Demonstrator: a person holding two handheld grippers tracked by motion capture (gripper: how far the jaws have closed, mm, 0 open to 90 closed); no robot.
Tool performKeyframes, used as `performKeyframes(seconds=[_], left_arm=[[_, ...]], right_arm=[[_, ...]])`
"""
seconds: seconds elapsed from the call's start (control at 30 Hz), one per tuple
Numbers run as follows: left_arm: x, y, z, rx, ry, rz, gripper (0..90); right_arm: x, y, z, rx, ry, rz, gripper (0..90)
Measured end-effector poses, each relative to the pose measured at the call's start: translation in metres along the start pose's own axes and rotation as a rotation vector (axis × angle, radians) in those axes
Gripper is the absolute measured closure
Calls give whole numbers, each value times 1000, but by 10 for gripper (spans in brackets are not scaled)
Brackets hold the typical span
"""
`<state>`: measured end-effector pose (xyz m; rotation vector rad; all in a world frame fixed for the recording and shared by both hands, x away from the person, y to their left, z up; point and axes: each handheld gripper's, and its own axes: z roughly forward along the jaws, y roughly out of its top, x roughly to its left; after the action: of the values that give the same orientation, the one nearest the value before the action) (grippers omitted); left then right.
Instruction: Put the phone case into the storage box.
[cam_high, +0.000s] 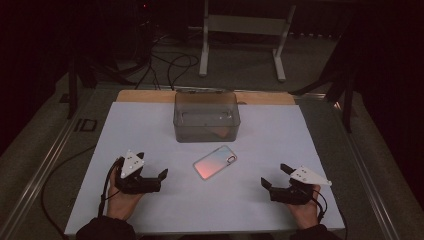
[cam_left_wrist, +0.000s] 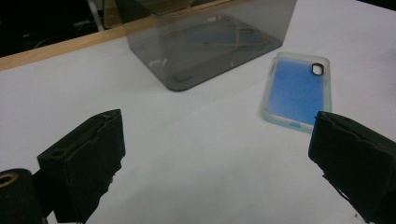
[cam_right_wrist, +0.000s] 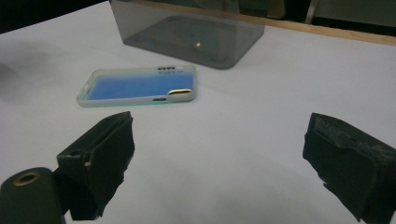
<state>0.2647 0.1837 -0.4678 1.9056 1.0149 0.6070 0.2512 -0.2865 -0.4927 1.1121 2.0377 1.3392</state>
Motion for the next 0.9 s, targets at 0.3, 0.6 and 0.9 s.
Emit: performKeyframes(seconds=[0.3, 0.6, 0.9], left_arm=[[-2, 3, 14, 22, -13, 9, 58], [-7, 9, 27, 45, -31, 35, 68], [-13, 16, 41, 58, -57, 49, 71]], right_arm=[[-1, -1, 0, 3, 5, 1, 92], [-1, -1, 1, 4, 10, 4, 92], [-1, -1, 1, 5, 11, 5, 92]])
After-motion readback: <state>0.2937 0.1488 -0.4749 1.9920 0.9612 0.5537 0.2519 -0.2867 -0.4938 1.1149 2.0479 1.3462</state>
